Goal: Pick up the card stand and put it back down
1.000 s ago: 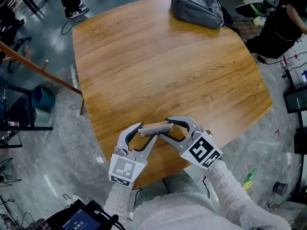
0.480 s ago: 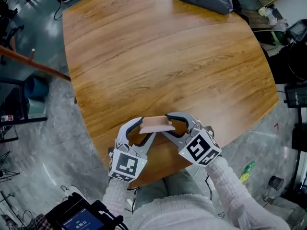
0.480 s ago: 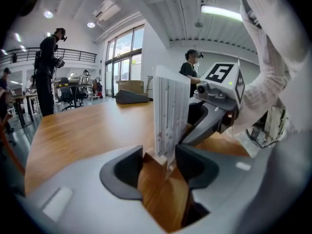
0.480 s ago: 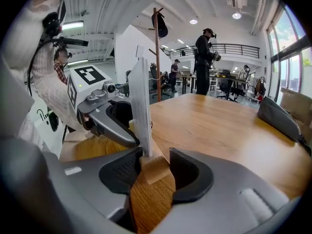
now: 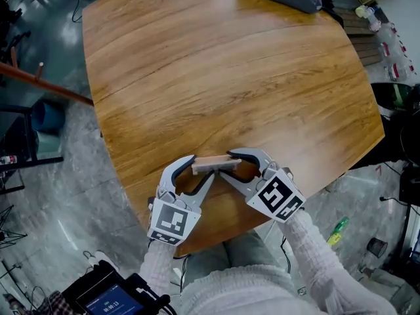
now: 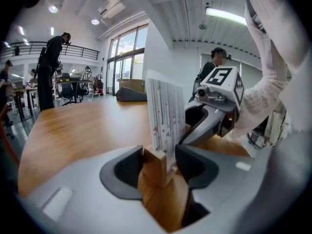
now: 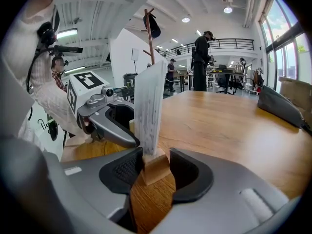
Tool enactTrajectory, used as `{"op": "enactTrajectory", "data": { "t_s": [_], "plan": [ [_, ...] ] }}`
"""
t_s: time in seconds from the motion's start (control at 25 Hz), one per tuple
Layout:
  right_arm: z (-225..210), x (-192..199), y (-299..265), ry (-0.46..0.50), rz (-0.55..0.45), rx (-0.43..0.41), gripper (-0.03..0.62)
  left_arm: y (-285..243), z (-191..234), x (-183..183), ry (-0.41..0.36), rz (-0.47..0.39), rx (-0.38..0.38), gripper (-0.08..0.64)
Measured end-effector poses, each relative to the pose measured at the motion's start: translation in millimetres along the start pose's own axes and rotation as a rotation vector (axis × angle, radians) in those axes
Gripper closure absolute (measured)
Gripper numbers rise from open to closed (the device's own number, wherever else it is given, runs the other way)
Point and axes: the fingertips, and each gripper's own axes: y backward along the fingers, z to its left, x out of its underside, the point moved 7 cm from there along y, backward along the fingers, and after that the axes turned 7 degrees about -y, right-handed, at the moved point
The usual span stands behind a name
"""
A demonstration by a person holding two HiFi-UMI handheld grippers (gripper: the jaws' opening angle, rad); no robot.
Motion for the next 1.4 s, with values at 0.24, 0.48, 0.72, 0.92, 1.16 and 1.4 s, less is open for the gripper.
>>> {"op": "enactTrajectory", "data": {
  "t_s": [0.24,0.48,0.72,0.92,1.16,1.4],
  "plan": [
    [-1,-1,0,-0.024,-0.01,0.008,0.411,0,1,0,0.011,0.003,-0.009,0.348],
    [1,2,7,-0.06,-0.044,0.022,0.365,4,0,3,0.024,0.014,-0.034,0.347],
    [8,5,26,-0.086,-0.072,0.064,0.359,22,-2,-1,0.061,-0.011,-0.056,0.336],
    [23,8,48,-0.129,-0.083,0.069,0.362,44,-19,-11,0.046,-0.015,-0.034,0.337],
    [45,-5,73,-0.152,-0.142,0.058,0.405,64,-40,-39,-0.005,-0.041,-0.022,0.344],
    [73,-21,95,-0.16,-0.212,0.057,0.487,82,-62,-68,-0.082,-0.072,-0.006,0.418]
  ]
}}
